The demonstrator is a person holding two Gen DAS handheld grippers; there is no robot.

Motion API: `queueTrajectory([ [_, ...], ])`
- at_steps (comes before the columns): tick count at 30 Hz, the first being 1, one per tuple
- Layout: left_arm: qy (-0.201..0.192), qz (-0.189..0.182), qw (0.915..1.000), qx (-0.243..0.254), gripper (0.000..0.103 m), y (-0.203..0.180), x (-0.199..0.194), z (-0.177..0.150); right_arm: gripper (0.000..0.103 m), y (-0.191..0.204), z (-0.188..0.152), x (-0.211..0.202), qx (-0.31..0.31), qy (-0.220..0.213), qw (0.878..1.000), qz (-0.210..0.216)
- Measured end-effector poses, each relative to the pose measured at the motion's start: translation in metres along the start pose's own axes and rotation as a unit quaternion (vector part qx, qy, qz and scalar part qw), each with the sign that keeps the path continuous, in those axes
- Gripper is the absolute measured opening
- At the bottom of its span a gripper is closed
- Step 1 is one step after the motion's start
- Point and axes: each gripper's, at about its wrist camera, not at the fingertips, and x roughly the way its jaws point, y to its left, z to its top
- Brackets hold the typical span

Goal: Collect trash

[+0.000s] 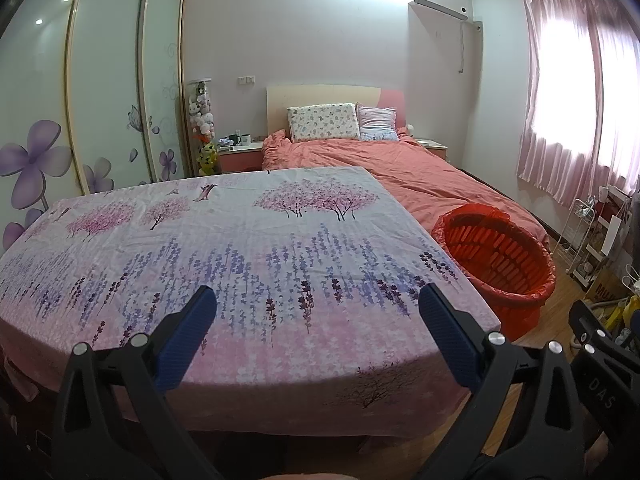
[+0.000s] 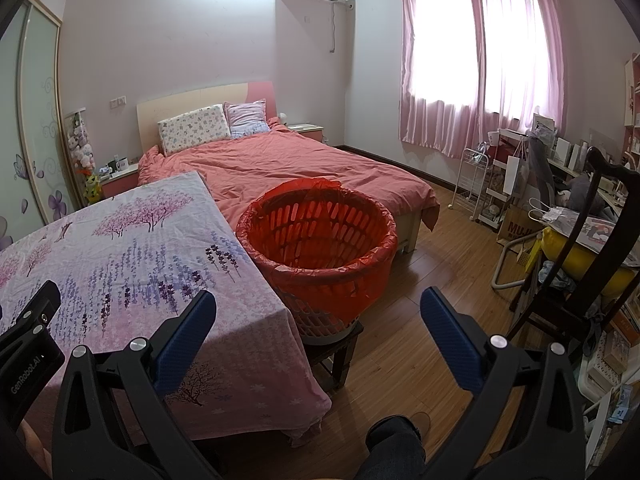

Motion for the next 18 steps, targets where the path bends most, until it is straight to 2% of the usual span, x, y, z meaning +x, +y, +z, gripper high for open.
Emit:
queueTrajectory([
  [18, 0.001, 0.001, 1.0000, 0.001, 0.099, 0.0008, 0.0004, 0.0001, 0.101, -0.0001, 0.0005, 0.0000, 0.000, 0.001, 1.000, 0.000],
])
